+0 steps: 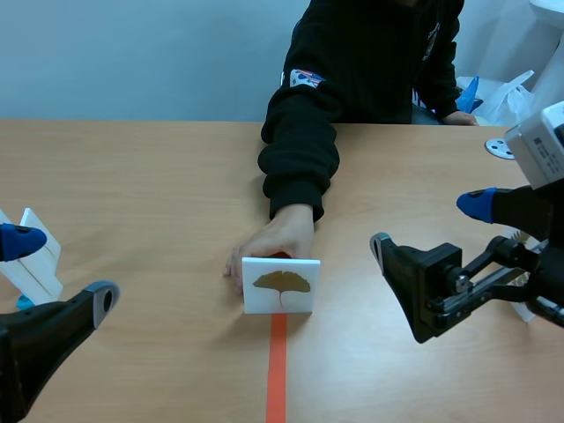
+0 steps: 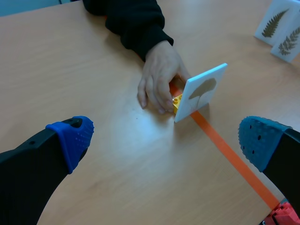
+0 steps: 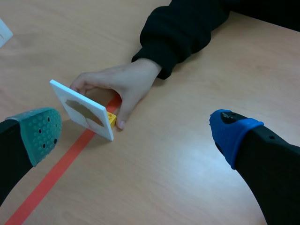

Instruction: Sort the leaf by its shape. The table is split by an orange tape line. A compound leaf with several leaflets goes to the left side, a simple leaf with one blade goes to the right side. Return to the home posture when a red brick is placed on the table.

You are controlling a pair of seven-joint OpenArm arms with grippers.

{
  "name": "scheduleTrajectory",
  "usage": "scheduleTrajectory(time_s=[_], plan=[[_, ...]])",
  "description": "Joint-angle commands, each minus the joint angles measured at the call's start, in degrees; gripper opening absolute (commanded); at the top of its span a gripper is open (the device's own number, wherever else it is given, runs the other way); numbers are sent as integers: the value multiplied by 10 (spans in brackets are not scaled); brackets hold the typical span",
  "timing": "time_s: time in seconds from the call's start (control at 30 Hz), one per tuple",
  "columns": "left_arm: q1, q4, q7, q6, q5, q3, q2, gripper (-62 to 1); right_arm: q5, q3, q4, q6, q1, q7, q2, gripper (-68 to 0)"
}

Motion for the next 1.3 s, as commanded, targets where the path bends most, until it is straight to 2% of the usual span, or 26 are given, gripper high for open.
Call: scheduleTrajectory(time_s=[0.0, 0.27, 0.57, 0.7, 0.8, 0.93, 1.03, 1.27], plan=[[-12, 10, -9, -2, 9, 13, 4, 14, 0, 7, 6, -2, 5, 7, 6, 4], [-80, -12, -25, -2, 90, 91, 4, 14, 0, 7, 6, -2, 5, 7, 6, 4], [-192, -150, -93, -1, 164, 193, 5, 14, 0, 9, 6, -2, 5, 7, 6, 4], [-246, -220, -126, -1, 177, 236, 8, 14, 0, 16, 6, -4, 5, 7, 6, 4], [-285, -272, -143, 1, 197, 258, 26, 14, 0, 21, 6, -4, 5, 7, 6, 4], [-337, -336, -152, 0, 198, 288, 51, 14, 0, 21, 6, -4, 5, 7, 6, 4], [-367, -377, -169, 1, 217, 313, 67, 14, 0, 21, 6, -4, 5, 7, 6, 4], [-439, -470, -203, 38, 243, 371, 100, 14, 0, 21, 6, -4, 5, 7, 6, 4]])
